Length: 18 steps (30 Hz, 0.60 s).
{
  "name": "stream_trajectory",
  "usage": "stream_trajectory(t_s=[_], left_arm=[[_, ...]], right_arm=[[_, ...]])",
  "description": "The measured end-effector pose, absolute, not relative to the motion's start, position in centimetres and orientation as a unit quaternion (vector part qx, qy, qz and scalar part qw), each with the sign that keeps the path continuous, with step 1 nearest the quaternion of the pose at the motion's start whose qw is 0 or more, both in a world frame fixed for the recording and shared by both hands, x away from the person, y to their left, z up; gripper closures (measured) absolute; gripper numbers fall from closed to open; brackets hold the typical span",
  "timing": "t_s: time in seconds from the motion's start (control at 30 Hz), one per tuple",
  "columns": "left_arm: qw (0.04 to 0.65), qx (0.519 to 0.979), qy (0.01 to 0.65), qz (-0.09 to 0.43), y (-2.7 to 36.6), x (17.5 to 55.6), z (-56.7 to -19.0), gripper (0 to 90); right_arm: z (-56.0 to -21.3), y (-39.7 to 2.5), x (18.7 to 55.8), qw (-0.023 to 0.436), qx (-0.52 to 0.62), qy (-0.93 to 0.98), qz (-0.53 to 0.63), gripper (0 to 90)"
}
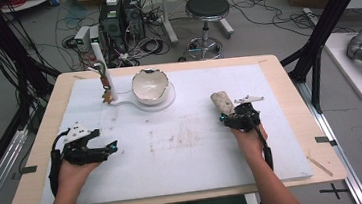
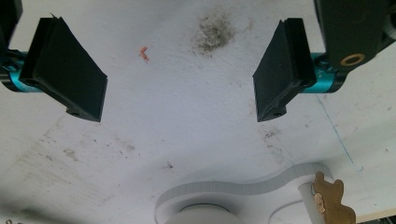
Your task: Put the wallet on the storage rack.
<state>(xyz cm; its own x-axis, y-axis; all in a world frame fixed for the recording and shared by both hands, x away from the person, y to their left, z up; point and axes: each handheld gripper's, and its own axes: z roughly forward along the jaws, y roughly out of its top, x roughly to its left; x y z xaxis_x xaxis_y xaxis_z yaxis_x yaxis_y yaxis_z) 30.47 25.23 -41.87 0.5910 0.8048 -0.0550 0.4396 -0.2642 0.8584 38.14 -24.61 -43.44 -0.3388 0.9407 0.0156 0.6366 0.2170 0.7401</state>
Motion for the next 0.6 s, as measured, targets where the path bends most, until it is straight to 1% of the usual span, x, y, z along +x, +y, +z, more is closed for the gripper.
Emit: stream_trajectory(t_s=[0.13, 0.3, 0.6], left_arm=[[0.453, 0.771, 0.400, 0.203, 25.2, 30.4, -41.8, 17.6], [0.454, 0.771, 0.397, 0.205, 25.2, 30.4, -41.7, 17.6], [0.457, 0.771, 0.392, 0.206, 25.2, 30.3, -41.5, 17.6]], right_arm=[[-42.3, -24.6, 37.9, 0.222, 0.509, 0.755, 0.348, 37.5], [-40.3, -24.4, 37.8, 0.231, 0.483, 0.762, 0.365, 37.5], [-37.5, -22.7, 38.6, 0.240, 0.441, 0.785, 0.363, 37.4]])
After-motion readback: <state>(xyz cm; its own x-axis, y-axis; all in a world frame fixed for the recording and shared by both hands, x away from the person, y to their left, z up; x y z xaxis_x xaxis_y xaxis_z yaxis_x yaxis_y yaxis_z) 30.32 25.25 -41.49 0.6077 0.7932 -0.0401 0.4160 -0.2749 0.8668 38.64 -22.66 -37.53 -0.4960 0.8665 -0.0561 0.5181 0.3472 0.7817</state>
